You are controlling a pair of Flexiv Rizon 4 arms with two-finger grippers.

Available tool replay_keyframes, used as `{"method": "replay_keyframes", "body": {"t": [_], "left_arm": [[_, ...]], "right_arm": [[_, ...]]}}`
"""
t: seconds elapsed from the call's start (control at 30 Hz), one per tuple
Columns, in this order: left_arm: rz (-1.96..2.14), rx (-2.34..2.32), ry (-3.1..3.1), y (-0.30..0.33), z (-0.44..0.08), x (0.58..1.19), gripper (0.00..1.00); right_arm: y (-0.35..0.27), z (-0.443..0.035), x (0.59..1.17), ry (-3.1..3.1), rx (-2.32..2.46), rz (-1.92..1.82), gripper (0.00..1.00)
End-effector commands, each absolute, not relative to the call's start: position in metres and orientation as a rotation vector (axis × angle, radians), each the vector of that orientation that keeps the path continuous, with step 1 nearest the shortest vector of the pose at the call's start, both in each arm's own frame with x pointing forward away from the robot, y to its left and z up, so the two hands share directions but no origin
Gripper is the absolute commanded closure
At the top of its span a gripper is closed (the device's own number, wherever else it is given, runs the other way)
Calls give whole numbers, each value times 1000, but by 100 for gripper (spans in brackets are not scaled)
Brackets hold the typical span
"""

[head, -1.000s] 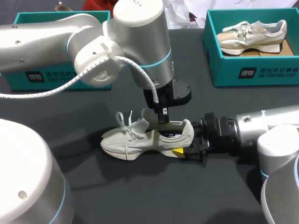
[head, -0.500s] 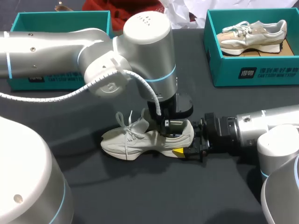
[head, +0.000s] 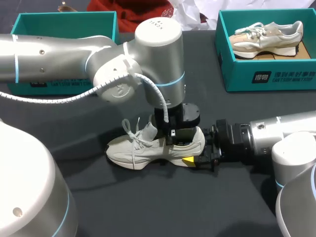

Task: Take the shoe out of the shoebox, open the shoe tongue, remove and reinsert the insole, then place the shoe into the shoebox

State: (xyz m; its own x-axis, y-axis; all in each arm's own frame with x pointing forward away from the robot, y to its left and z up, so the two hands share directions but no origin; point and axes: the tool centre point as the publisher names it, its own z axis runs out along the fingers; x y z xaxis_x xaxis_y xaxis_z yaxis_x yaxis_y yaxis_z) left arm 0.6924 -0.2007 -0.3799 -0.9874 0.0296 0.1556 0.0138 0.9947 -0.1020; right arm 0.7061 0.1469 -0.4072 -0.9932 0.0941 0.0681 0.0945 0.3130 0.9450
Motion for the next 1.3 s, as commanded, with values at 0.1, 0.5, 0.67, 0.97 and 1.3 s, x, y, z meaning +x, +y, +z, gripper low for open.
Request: {"method": "replay_keyframes", "body": {"t": [0.1,0.5,0.67,0.97,1.3], "left_arm": [[156,-64,-2950,-182,-379,688,100],[140,-144,-2934,-173,-383,672,100],[136,-152,-2961,-174,-384,670,94],[129,-146,-2988,-176,-393,673,71],[123,-77,-3085,-179,-403,685,60]], "right_arm": [[146,-408,706,-2548,-186,-1828,100],[146,-408,706,-2548,-186,-1828,100],[146,-408,706,-2548,-186,-1828,100],[146,-408,706,-2548,-186,-1828,100],[146,-408,706,-2548,-186,-1828,100]]}}
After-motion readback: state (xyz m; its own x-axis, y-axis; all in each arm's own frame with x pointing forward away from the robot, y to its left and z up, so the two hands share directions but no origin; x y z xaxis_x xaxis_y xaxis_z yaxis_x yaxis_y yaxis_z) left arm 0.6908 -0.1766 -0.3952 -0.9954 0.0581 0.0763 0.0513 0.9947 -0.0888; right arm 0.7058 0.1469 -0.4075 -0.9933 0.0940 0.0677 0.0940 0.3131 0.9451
